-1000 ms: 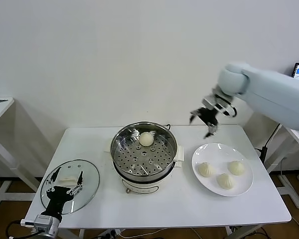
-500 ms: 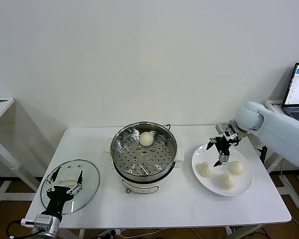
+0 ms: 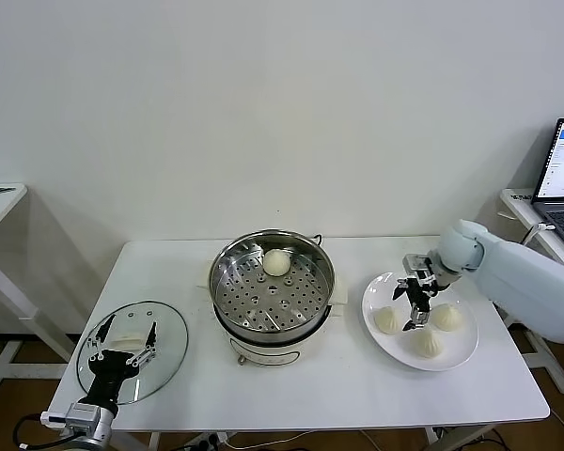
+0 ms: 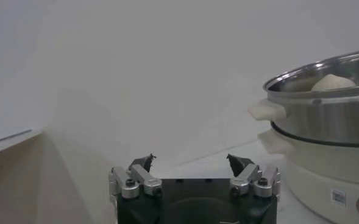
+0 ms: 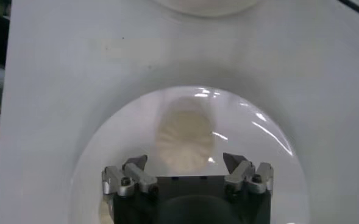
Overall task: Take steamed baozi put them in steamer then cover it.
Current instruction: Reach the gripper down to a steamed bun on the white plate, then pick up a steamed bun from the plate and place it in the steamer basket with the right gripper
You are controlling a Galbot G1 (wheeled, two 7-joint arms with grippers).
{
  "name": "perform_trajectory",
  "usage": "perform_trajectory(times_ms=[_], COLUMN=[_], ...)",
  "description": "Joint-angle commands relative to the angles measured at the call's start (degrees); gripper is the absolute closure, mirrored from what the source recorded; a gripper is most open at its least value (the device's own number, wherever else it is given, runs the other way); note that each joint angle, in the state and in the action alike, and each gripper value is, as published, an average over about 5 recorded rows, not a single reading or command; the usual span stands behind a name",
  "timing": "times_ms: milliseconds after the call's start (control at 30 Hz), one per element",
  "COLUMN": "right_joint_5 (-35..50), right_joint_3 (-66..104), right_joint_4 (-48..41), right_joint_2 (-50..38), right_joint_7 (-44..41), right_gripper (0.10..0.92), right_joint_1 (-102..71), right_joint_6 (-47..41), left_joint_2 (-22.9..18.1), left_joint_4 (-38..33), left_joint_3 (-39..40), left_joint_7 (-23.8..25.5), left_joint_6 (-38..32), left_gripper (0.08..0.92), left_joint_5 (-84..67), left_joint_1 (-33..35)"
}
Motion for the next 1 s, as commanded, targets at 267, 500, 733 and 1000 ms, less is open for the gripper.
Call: perform_trajectory(times_ms=[267, 500, 733, 1000], right_joint_5=[-2.7, -3.6, -3.7, 4.8], right_joint_3=[2.0, 2.4, 2.9, -3.0], right_joint_4=[-2.1, -2.4, -2.2, 3.4], right_joint_2=[3.1, 3.3, 2.9, -2.9], right_joint_7=[0.7, 0.4, 0.3, -0.9], right_gripper=[0.203, 0.259, 0.355, 0.358], right_joint_1=[-3.0, -3.3, -3.2, 5.6], right_joint_6=[-0.1, -0.1, 0.0, -2.0], left_joint_2=[0.0, -0.1, -0.1, -0.1], left_joint_4=[0.3, 0.4, 0.3, -0.3], left_joint_3=[-0.2, 0.0, 0.0, 0.0], left_joint_7=[0.1, 0.1, 0.1, 0.0], left_joint_6=[0.0, 0.0, 0.0, 0.1], left_gripper=[0.177, 0.177, 0.177, 0.177], left_joint_5=[0.0, 0.0, 0.0, 0.0], left_joint_1=[-0.1, 0.0, -0.1, 0.1])
